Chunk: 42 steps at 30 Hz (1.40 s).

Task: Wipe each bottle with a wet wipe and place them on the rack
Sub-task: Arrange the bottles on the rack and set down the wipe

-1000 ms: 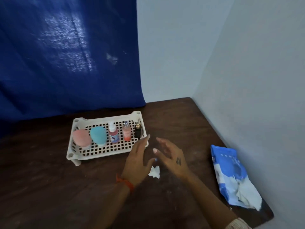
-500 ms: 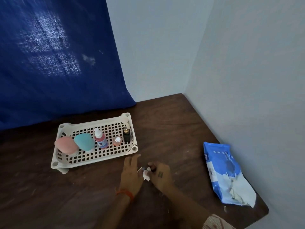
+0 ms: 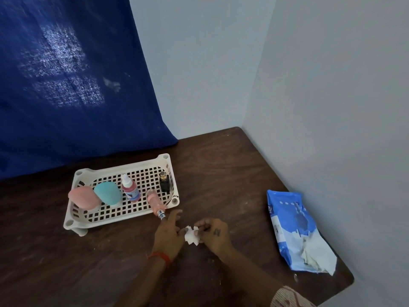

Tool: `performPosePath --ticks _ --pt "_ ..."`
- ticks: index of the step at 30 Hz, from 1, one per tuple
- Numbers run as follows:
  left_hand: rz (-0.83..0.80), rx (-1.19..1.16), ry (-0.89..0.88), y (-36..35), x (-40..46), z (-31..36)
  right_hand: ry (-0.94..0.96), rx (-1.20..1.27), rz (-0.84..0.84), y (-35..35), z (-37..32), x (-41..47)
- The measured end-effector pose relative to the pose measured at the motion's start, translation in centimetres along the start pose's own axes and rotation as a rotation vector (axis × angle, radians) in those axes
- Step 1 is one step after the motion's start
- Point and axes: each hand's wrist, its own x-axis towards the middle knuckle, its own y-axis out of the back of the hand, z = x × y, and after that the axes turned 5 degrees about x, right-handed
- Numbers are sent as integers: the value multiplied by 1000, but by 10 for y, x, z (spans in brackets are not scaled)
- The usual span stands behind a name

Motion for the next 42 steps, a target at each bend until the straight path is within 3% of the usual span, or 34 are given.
performPosePath --ticks 10,13,16,21,31,42 --pt "-42 67 -25 2 -4 0 -23 12 -13 8 5 1" --pt "-39 68 -24 3 -7 0 91 -118 69 10 -4 -1" --pt "-36 78 -42 4 -7 -1 325 -203 142 4 -21 0" --pt "-31 86 -40 8 -10 -2 519 -278 33 -16 -57 -3" --pt "-71 94 -4 16 -17 -19 520 -482 -86 -41 -79 0" --pt "-92 34 93 30 -14 -29 805 -562 -49 -43 -122 25"
